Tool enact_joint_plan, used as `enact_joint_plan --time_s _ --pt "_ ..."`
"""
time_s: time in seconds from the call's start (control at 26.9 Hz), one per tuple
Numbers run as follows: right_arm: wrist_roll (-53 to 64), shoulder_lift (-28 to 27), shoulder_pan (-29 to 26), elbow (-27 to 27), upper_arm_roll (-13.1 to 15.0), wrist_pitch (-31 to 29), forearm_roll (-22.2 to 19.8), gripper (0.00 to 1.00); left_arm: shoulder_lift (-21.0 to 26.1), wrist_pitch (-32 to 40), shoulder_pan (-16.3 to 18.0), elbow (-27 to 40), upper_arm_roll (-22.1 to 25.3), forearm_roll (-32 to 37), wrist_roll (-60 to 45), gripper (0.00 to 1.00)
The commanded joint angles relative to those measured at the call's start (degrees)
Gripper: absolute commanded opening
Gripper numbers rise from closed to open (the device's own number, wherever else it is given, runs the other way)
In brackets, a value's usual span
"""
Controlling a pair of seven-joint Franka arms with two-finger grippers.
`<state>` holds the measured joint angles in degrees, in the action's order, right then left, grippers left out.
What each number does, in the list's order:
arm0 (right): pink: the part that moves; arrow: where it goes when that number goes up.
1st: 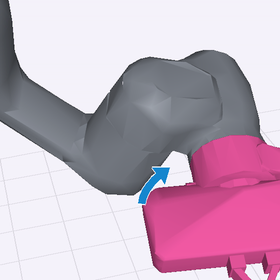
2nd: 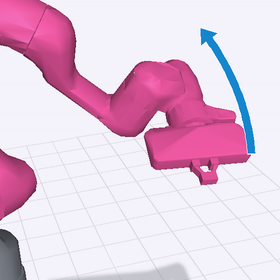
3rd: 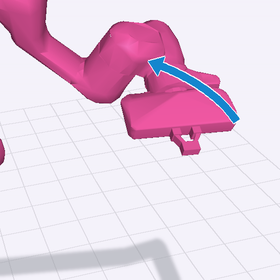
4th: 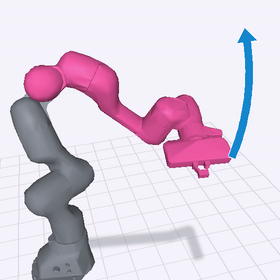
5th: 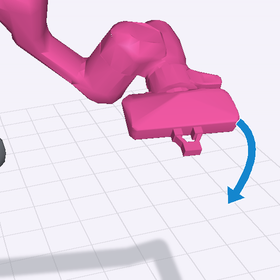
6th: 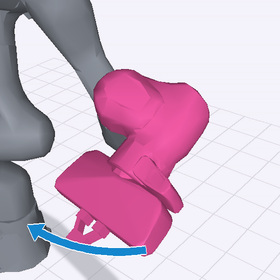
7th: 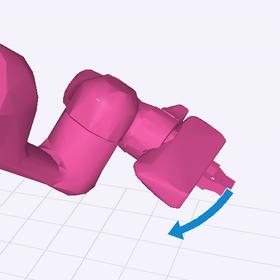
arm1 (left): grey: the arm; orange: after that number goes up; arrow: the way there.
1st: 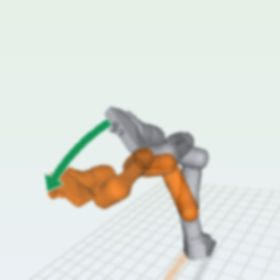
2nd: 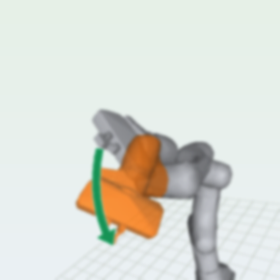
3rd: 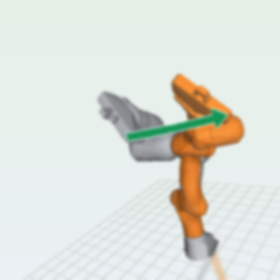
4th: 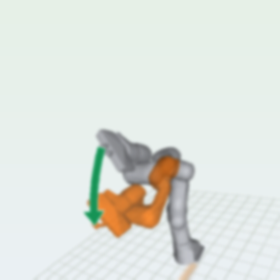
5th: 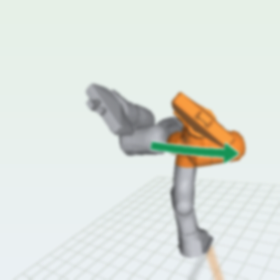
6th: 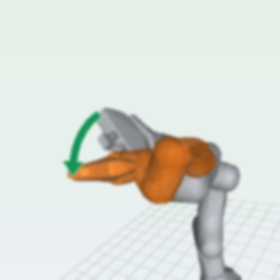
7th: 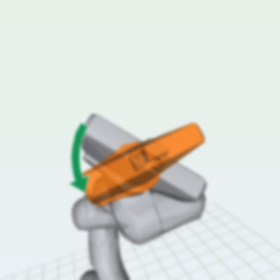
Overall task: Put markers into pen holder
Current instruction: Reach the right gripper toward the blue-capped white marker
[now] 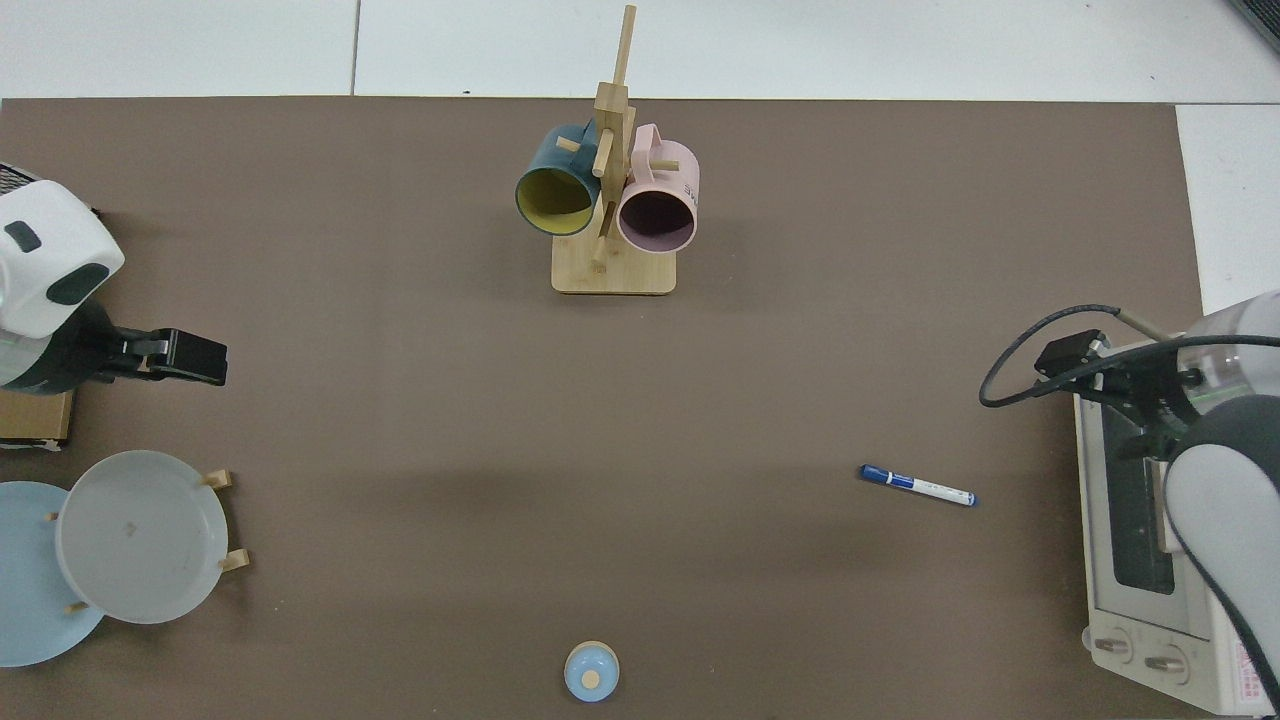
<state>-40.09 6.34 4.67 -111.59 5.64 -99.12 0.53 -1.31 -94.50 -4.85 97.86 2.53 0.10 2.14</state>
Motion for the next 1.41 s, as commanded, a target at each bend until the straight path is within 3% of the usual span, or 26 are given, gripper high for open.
enact_joint_plan --time_s 0.0,0.26,0.56,0.78,0.93,1.38 --pt "-17.79 2.45 1.31 -9.25 -0.19 -5.99 0.71 1.00 0.25 0.89 0.46 -0.39 -0.06 -1.06 1.20 1.00" --pt "-36.53 2.36 0.78 -18.30 -0.19 -13.55 1.67 1.00 0.16 1.42 0.54 -0.65 -0.15 -1.06 1.03 1.00" --pt "-51.48 2.36 1.14 -24.01 -0.19 -18.64 1.85 1.00 0.08 3.26 -0.24 -0.82 -0.15 -2.56 0.85 1.00" --pt "-56.58 3.59 0.96 -32.28 -0.19 -27.53 3.16 1.00 -0.63 3.44 -0.78 0.40 -0.33 -2.56 0.50 1.00" --pt "-57.38 3.59 0.87 -33.34 -0.19 -28.15 3.34 1.00 -1.85 1.69 -0.77 3.21 -0.42 -2.56 1.20 1.00" --pt "-54.05 -2.38 -0.71 -35.01 -0.19 -38.78 3.34 1.00 -1.50 -0.77 -1.92 4.62 -0.24 -2.38 1.29 1.00"
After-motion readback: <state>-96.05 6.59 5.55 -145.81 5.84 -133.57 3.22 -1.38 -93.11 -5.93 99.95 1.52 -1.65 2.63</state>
